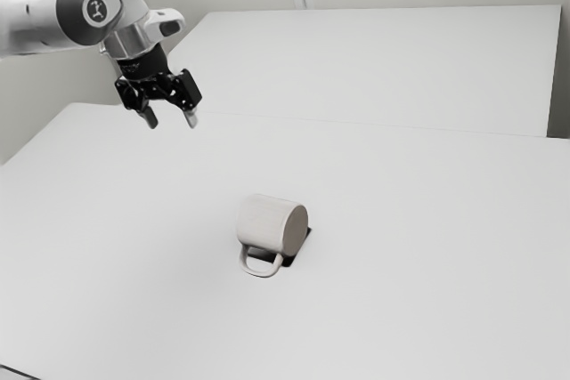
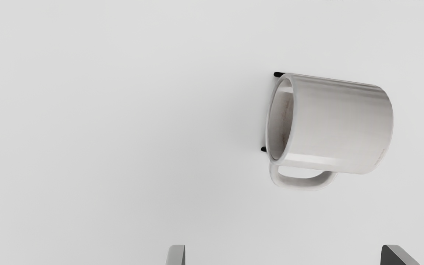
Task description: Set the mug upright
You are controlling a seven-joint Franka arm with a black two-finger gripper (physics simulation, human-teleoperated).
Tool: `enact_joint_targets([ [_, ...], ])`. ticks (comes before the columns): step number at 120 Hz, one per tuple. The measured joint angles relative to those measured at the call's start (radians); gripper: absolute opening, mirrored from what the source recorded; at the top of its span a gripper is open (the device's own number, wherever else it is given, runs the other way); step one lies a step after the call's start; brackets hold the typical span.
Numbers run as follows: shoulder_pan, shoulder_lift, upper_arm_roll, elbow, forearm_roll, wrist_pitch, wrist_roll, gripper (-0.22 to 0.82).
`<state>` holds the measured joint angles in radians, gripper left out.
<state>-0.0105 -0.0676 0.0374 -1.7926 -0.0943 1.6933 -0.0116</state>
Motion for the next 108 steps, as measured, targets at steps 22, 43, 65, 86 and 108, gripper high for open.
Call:
enact_joint_targets([
  [22, -0.004, -0.009, 0.025, -0.112, -0.112, 0.123, 0.064, 0.57],
  [43, -0.006, -0.008, 0.034, -0.241, -0.232, 0.245, 0.141, 0.57],
  [65, -0.004, -0.005, 0.042, -0.339, -0.356, 0.355, 0.233, 0.57],
  [86, -0.003, 0.015, 0.052, -0.405, -0.503, 0.439, 0.336, 0.57],
  [108, -0.001, 0.055, 0.053, -0.432, -0.681, 0.494, 0.459, 0.57],
])
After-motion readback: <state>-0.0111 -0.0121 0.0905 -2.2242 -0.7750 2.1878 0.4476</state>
